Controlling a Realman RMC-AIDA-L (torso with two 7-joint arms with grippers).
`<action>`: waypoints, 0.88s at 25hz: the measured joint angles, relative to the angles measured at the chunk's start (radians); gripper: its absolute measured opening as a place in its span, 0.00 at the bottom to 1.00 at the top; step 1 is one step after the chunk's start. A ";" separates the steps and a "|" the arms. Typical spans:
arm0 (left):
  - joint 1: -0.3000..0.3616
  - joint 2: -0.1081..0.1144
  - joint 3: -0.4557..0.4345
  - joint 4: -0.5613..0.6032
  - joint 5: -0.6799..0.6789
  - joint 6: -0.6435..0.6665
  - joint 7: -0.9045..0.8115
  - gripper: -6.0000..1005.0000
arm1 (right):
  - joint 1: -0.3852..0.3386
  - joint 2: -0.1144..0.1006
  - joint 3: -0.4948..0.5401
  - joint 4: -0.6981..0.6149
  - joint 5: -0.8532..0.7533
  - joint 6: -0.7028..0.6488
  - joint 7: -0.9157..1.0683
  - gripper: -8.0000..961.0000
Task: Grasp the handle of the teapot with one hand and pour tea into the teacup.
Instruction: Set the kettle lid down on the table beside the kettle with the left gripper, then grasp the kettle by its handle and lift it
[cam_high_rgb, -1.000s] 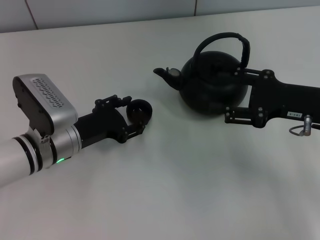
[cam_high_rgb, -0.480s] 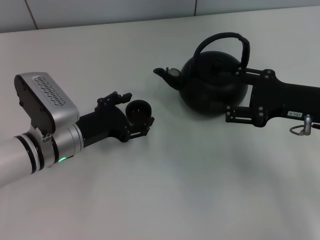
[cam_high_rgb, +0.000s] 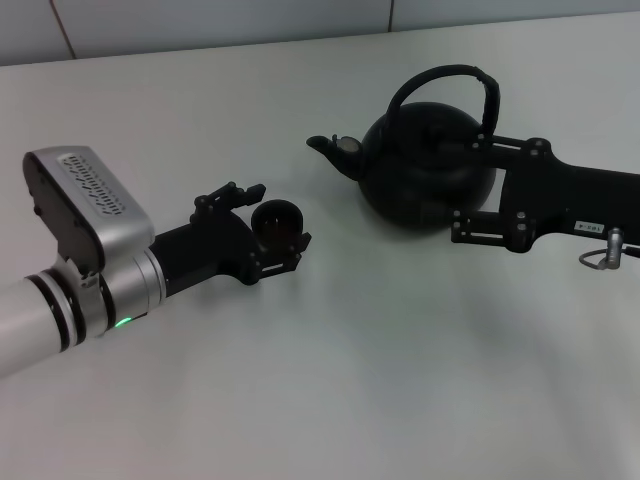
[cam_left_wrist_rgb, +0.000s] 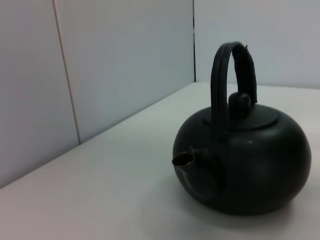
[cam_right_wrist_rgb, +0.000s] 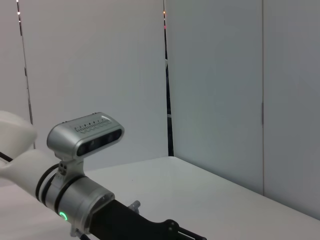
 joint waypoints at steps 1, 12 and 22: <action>0.012 0.001 0.001 0.014 0.001 0.001 0.000 0.86 | 0.001 0.000 0.000 0.000 0.000 0.000 0.000 0.76; 0.113 0.015 -0.002 0.124 0.005 0.071 0.000 0.86 | 0.010 0.000 -0.008 0.000 0.000 0.026 0.000 0.76; 0.125 0.050 -0.040 0.128 0.006 0.311 -0.053 0.86 | 0.006 0.000 -0.001 0.000 0.000 0.027 0.000 0.76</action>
